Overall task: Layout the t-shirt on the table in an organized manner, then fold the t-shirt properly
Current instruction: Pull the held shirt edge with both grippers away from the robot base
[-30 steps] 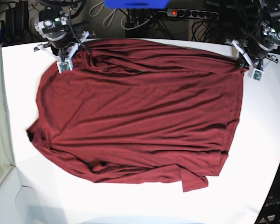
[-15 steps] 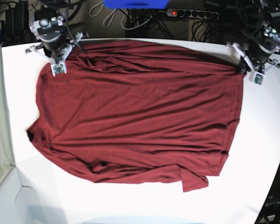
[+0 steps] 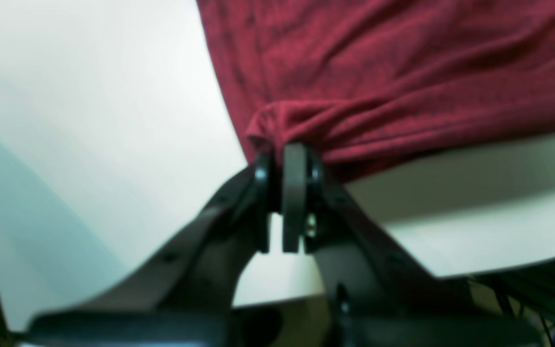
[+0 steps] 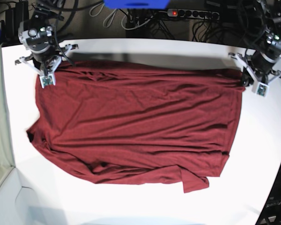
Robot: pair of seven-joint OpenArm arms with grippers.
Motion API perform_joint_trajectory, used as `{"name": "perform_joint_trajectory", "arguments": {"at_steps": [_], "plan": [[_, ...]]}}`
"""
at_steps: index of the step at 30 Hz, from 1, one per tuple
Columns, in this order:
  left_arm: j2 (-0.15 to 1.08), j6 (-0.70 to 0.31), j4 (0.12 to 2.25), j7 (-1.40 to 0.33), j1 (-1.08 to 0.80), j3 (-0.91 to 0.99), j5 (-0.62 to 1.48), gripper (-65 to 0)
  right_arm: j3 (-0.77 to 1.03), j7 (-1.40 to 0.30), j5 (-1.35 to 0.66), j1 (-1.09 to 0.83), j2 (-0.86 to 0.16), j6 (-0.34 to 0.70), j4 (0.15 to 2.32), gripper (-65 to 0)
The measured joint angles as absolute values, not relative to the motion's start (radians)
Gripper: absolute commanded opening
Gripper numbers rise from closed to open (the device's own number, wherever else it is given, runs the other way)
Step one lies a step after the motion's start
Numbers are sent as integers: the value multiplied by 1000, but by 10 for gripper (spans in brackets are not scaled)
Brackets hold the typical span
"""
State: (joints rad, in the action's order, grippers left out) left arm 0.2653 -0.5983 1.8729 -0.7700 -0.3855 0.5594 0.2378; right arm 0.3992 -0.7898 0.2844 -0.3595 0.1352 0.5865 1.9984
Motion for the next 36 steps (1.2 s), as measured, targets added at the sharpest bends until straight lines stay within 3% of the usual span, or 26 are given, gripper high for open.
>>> {"name": "perform_joint_trajectory", "arguments": {"at_steps": [6,25,36], "plan": [[265,-599,1875,-868,-323,561,246,-647,403,-784,284,-340,136,588,1998,-650],[266,-598,1879,-870,-267,561,240,-647,401,-788,284,-181,133,591,1995,-650],[265,-599,1752,-877,-252,554,238,-646,392,-784,285,-123,133,591,1911,-650]]}}
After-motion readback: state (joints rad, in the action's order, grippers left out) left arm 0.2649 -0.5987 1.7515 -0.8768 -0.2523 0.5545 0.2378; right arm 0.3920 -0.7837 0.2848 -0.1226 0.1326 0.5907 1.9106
